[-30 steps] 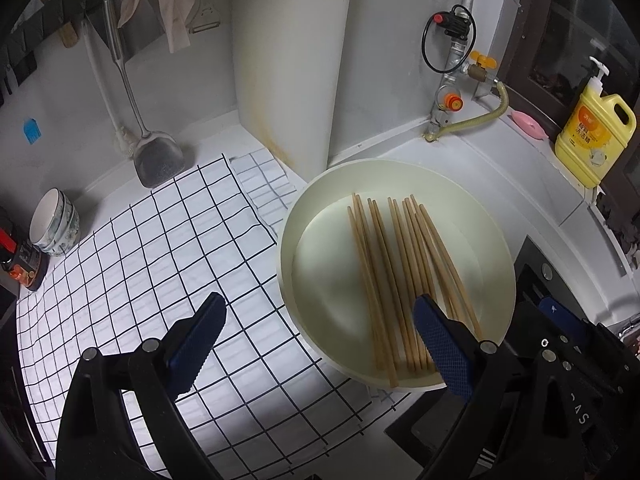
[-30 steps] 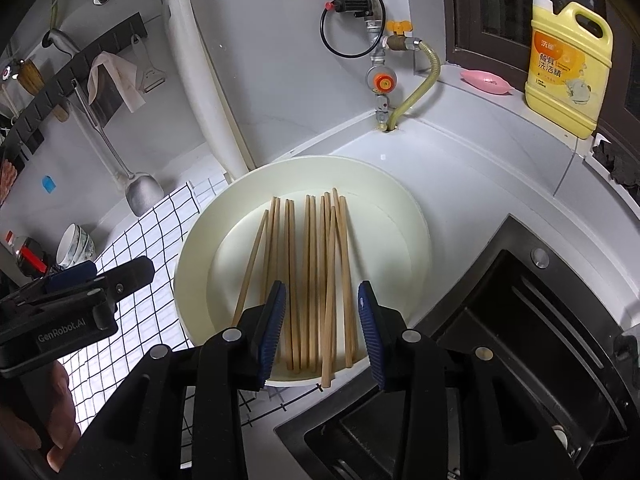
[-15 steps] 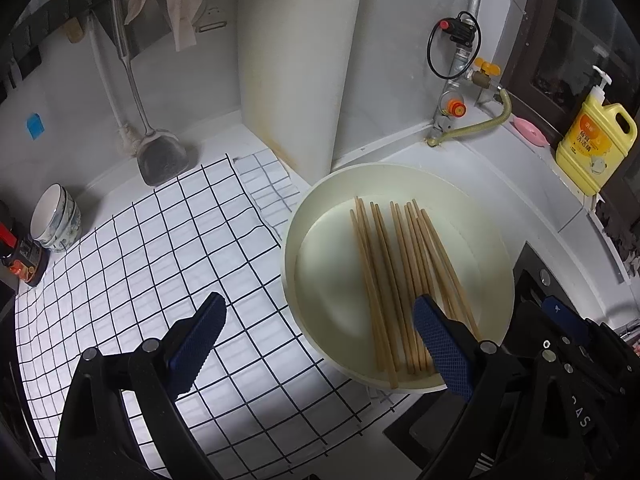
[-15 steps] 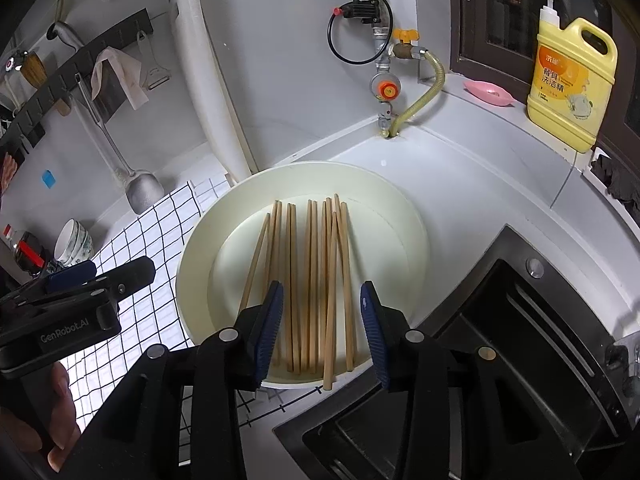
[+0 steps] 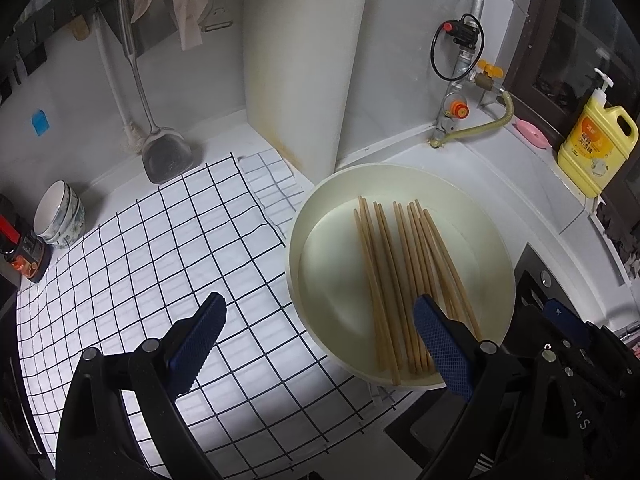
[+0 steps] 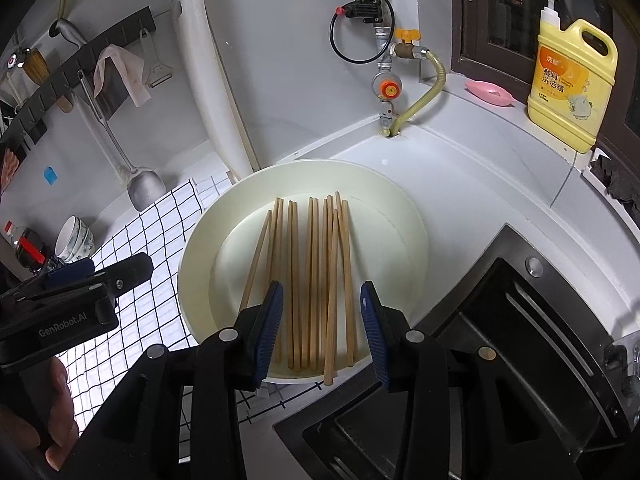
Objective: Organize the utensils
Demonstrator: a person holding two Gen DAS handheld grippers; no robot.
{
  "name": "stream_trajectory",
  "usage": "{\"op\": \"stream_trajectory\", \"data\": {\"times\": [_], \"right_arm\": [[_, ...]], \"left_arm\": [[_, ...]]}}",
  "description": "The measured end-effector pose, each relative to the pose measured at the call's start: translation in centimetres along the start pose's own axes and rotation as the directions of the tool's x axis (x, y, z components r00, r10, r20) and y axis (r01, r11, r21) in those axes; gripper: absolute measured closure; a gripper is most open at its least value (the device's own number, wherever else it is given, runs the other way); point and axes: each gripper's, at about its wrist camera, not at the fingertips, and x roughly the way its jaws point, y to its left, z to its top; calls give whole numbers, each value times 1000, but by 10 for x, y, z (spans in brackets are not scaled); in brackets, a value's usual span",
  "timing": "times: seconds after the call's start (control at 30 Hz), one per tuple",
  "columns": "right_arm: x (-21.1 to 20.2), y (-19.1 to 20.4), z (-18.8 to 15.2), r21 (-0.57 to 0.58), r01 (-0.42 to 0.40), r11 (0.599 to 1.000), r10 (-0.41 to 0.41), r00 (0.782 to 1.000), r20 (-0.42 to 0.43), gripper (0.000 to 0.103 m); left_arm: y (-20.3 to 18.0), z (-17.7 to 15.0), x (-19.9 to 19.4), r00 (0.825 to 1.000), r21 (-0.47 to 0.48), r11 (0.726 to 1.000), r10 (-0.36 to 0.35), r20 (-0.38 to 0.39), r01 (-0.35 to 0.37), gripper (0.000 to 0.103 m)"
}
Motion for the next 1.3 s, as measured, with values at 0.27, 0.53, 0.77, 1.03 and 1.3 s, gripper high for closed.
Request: {"op": "stream_trajectory", "data": {"times": [0.27, 0.53, 0.77, 1.03, 1.3], "right_arm": [[-3, 5, -1, -11, -4, 1000, 4, 1000, 4, 63], [-6, 8, -2, -19, -4, 1000, 4, 1000, 6, 63], [-7, 11, -1, -25, -7, 1000, 7, 1000, 7, 63], [-7, 12, -1, -25, -6, 1000, 6, 1000, 8, 63], [-8, 12, -2, -23, -5, 1000, 5, 1000, 12, 59]], "left_arm": [[2, 0, -3, 1000, 5, 1000, 27, -1, -27, 9], [3, 0, -3, 999, 1, 999, 33, -8, -33, 9], [4, -1, -6, 999, -8, 999, 36, -6, -36, 9], [3, -1, -7, 1000, -3, 1000, 30, 4, -30, 9], [3, -1, -6, 1000, -9, 1000, 25, -10, -25, 9]]}}
